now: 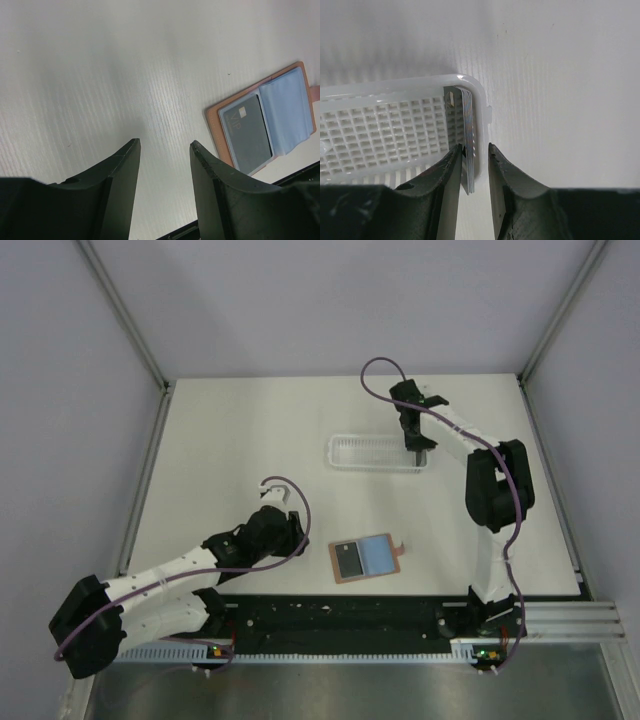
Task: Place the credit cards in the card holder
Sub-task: Pick up the credit card from the storage box.
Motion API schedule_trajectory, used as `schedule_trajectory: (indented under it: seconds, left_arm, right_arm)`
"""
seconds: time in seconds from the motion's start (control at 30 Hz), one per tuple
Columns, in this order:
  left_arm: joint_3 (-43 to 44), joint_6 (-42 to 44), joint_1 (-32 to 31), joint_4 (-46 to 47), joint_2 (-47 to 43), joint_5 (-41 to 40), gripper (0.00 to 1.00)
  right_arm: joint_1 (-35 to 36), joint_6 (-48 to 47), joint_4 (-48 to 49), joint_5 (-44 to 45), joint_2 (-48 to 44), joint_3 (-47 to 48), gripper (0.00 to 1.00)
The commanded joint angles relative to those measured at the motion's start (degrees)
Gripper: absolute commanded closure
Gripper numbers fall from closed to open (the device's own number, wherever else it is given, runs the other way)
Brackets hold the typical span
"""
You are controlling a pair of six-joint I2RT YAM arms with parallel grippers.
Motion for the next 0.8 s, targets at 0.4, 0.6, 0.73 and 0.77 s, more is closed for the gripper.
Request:
schedule_trajectory:
  seconds: [0.4, 0.6, 0.73, 0.77]
  left_arm:
    - [0.4, -0.4, 0.4, 1.8, -0.4, 0.0, 0.50]
    - [0.3, -0.5, 0.4, 1.8, -0.4, -0.1, 0.50]
    - [1.6, 0.5, 0.4, 1.3, -2.0, -0.1, 0.51]
    - [2.3, 1.3, 0.4, 1.1, -2.7, -0.5, 0.51]
  right_arm:
    - [-0.6, -0.4, 0.8, 1.0, -4.9, -0.1, 0.77]
    - [-0.7, -0.2, 0.7, 0.0, -4.4, 0.0, 0.69]
    - [-0.6, 0.4, 0.9, -1.6, -4.1, -0.3, 0.56]
    - [-0.6, 0.4, 1.1, -2.1, -4.1, -0.4, 0.54]
